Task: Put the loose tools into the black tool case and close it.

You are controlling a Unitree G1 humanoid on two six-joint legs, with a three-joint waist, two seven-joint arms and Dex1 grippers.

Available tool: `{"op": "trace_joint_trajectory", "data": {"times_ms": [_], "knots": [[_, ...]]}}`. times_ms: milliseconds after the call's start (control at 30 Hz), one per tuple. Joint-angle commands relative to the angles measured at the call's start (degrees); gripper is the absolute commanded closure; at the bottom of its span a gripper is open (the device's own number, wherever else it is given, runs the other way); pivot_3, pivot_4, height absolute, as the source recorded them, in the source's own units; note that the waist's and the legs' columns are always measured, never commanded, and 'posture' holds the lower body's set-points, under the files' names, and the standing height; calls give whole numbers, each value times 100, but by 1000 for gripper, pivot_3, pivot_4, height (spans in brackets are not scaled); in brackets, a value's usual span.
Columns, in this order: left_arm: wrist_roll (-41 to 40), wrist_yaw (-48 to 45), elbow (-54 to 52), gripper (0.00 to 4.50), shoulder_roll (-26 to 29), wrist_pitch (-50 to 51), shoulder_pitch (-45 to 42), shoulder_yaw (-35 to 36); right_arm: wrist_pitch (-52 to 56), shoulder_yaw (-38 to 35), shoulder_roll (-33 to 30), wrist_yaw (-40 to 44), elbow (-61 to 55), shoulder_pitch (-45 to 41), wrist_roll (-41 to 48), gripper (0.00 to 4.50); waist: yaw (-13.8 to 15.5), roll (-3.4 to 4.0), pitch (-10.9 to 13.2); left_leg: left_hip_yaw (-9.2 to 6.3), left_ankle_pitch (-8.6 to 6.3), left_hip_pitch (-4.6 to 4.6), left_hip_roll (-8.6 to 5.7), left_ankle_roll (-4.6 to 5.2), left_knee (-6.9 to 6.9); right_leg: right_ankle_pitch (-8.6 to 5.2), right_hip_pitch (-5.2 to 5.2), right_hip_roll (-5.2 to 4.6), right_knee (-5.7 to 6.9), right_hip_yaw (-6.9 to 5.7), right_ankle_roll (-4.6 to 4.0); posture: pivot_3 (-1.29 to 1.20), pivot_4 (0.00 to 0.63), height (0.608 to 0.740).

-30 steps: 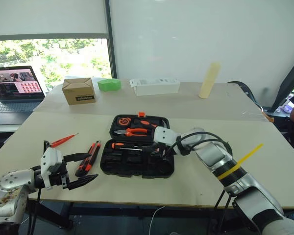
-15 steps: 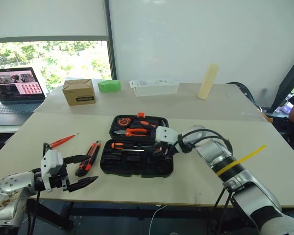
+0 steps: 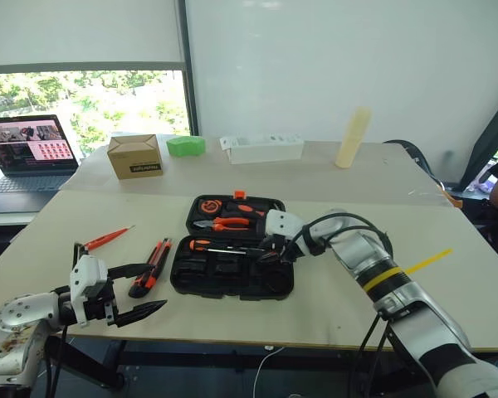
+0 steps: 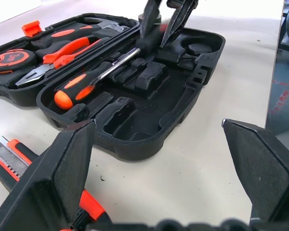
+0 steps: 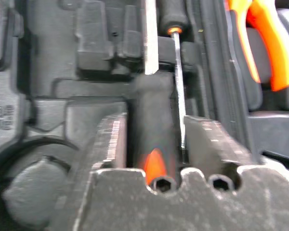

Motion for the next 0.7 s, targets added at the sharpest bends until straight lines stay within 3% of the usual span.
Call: {"op": "trace_joint_trajectory", "data": {"times_ms": [33,167,300,333,367,600,700], "knots": [[-66,32,-160,0,16,-62,30,124,332,-168,-231,559,-402,-19,211,1375,-4,1,1,0,-1,-2,0,1,0,0,-1,0,-1,-1,0,0,150,740],[-70,25,-130,0,29,-55,25,117,615,-305,-325,854,-690,-133,427,1375,-23,4,3,1,-1,-21,2,1,-1,0,-18,5,-10,0,0,0,150,740],[-55,14,-55,0,20,-77,-29,97,562,-511,-149,636,-715,-148,538,1375,-50,6,4,4,-1,-22,4,1,-10,0,-23,7,-13,1,0,0,150,740],[-49,14,-29,0,10,-89,-45,90,490,-530,-57,499,-688,-102,516,1882,-55,6,4,5,-1,-21,5,1,-11,-1,-23,8,-14,1,-1,0,150,740],[-37,11,4,0,-1,-109,-62,79,373,-526,45,348,-645,-48,454,2026,-60,6,4,6,-1,-21,6,1,-11,-1,-23,9,-14,1,-1,0,150,740],[-9,-34,147,0,-41,-193,-92,68,159,-351,399,-135,-401,84,114,4476,-32,8,5,7,7,-24,2,-13,-13,-1,-24,5,-12,-1,-2,0,150,740],[-2,-73,237,0,-43,-259,-71,91,115,-235,474,-181,-286,126,-28,4476,-38,8,5,7,11,-24,2,-20,-13,-1,-23,5,-12,-3,-2,0,150,740]]}}
